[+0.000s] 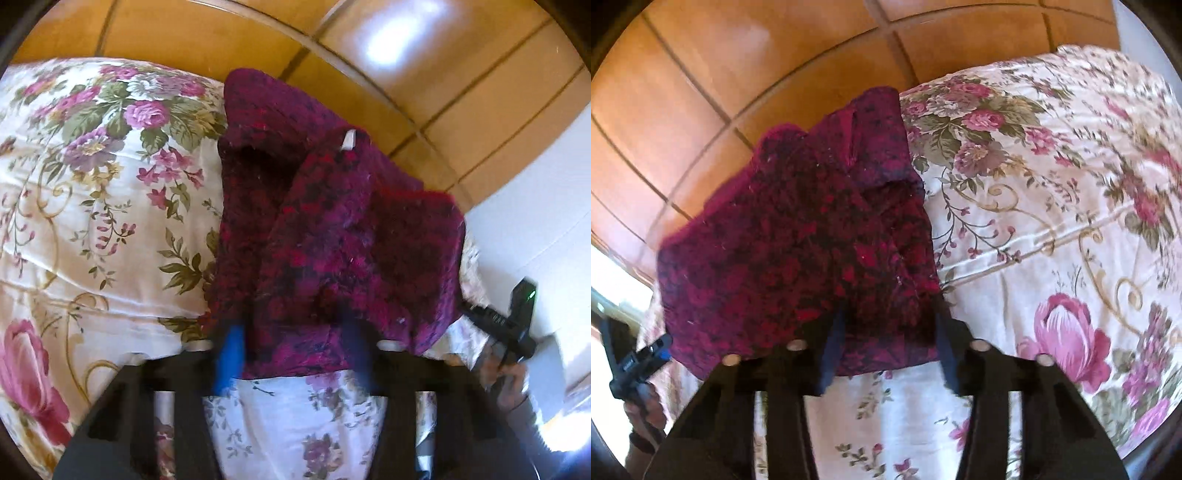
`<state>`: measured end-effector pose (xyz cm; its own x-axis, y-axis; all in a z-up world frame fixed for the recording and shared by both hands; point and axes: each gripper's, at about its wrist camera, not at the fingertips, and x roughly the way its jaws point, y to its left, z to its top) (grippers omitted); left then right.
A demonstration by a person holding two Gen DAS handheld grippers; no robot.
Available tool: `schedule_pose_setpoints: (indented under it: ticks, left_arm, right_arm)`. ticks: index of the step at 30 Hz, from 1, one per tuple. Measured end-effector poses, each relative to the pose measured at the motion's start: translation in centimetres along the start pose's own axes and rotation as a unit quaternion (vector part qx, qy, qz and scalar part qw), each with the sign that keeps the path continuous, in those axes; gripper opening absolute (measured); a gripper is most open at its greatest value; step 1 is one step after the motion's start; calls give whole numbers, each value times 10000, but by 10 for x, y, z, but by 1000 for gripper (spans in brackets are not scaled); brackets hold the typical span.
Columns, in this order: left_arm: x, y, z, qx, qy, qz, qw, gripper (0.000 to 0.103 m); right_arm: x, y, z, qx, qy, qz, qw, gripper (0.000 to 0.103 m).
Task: Fold small clothes
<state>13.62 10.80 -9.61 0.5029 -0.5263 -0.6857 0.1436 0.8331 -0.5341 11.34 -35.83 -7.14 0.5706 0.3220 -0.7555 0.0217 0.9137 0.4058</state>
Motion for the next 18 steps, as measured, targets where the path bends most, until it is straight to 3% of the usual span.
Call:
schedule_pose_setpoints:
  ticks: [1,2,4,6,7,9,11,13,15,17,18]
  left_arm:
    - [1,2,0,-31,2,17,10000,27]
    - [1,5,1,-106,-5,51,9999,22]
    - [-3,10,-2,-232,-28,-42,9997,18]
    - [-4,11,-3,-250,-24,-46,9997,17]
    - [-3,12,-2,-277,-24,-31,9996,17]
    - [-3,13,-1,-300,-47,-43,9995,18]
    - [-4,14,-1,-342,-75,-43,9994,26]
    - [-5,14,-1,-358,-112,-60,9993,33]
    - [-3,9,-2,-313,-67,-42,9995,33]
    - [-4,8,-4,-307,-55,-28,9995,18]
    - [-7,9,-5,-356,-81,-84,9993,16]
  right_arm:
    - [1,1,1,-77,19,-60,10000,31]
    - [1,2,1,-158,43,-118,9998,25]
    - [-3,6,2,-278,63,-158,9995,20]
    - [-4,9,2,-428,81,-195,9989,22]
    - [-3,10,3,-456,94,-178,9988,29]
    - [-2,9,4,-438,50,-134,9989,61]
    - [3,9,6,-484,79,-171,9987,61]
    - [8,7,7,-455,148,-152,9987,56]
    - [9,6,6,-475,145,-177,9986,42]
    - [5,7,5,-489,125,-199,9985,29]
    - [0,7,4,-494,97,-225,9985,20]
